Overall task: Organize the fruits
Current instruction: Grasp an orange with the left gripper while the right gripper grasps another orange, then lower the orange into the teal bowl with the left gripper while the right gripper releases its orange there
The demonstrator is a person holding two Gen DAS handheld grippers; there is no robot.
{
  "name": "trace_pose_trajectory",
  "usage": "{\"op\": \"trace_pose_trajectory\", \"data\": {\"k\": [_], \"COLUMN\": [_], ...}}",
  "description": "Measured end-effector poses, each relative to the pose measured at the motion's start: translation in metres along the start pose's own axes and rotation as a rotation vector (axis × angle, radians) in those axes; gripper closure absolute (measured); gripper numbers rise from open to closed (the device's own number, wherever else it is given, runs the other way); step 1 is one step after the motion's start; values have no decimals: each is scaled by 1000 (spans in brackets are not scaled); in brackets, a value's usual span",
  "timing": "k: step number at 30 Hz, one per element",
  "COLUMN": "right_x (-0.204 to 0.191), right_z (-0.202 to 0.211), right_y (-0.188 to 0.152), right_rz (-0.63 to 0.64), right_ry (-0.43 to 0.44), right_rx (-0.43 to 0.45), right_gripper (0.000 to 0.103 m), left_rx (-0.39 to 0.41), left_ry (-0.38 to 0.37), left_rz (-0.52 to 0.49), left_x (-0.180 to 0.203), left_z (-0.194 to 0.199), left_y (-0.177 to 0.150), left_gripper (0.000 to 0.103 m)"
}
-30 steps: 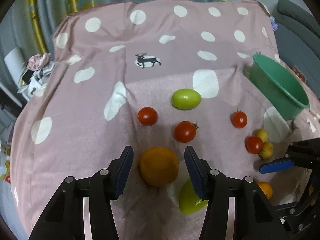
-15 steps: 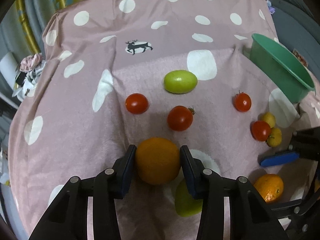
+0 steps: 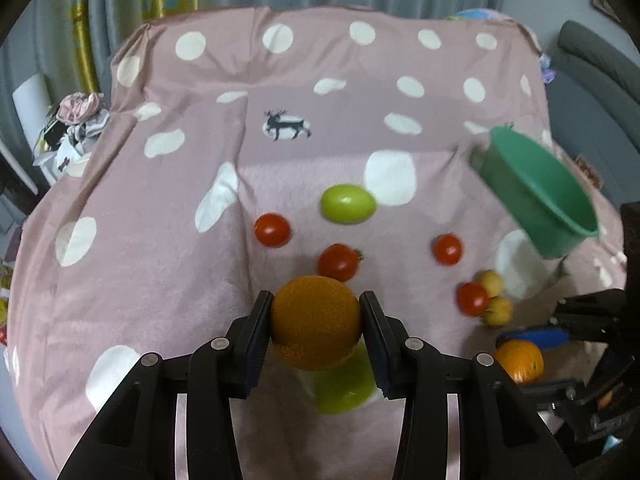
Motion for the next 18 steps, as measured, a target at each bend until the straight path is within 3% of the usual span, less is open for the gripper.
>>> {"op": "trace_pose_trajectory", "data": {"k": [6, 18], "right_x": [8, 38], "right_z": [28, 74], "right_y": [4, 3], "right_rz": [-14, -64], "right_ry": [-34, -92], "right_rx": [75, 197], "right_gripper": [59, 59], "left_rx": [43, 43], "left_ry": [-32, -61], "left_rz": [-14, -53], "left_x": [21, 69], "left_z": [21, 25], "left_y": [7, 14], "left_gripper": [59, 59]}}
Point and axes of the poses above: each gripper's, at about its wrist camera, not at the fingertips, and z roughly against the way its jaws point, x to its right, y to its top, the point moved 1 cm from there along -z, roughly the way its jaws point, and after that the axes turned 5 degrees about x, right-handed, at the moved point
